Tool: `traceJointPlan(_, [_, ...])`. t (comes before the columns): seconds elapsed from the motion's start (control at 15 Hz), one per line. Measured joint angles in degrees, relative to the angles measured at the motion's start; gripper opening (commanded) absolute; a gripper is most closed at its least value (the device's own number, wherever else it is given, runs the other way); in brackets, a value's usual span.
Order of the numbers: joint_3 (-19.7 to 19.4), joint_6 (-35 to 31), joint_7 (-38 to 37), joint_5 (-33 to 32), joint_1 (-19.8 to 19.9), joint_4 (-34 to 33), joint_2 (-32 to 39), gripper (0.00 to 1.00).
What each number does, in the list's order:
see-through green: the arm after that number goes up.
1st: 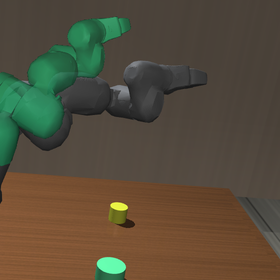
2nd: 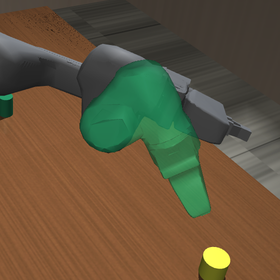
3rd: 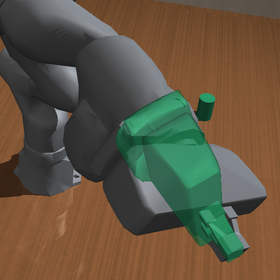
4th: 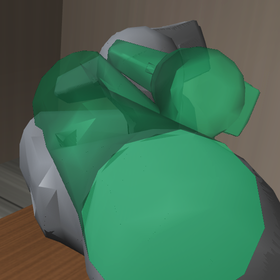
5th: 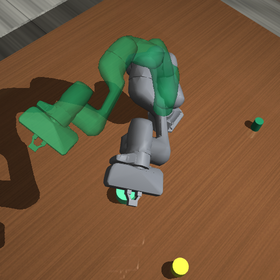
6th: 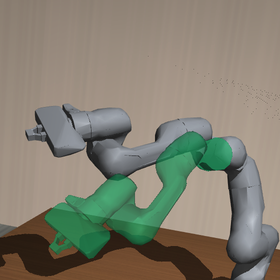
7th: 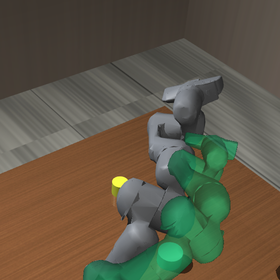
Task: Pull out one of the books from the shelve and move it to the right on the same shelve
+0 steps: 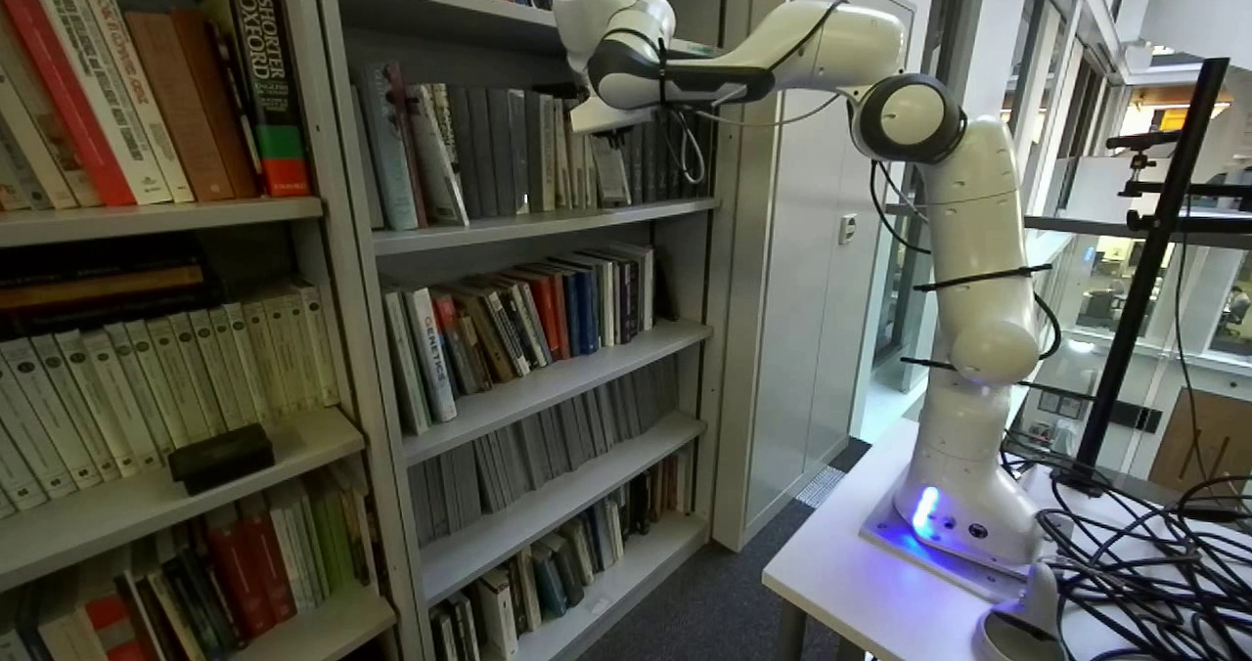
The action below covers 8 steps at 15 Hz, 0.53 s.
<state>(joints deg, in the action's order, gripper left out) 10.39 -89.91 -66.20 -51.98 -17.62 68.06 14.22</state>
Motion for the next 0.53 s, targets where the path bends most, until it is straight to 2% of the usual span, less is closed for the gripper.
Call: traceJointPlan(0.53, [-1.50,1.42,-1.09,0.69,0.14,-0.25,-0.38,0.02])
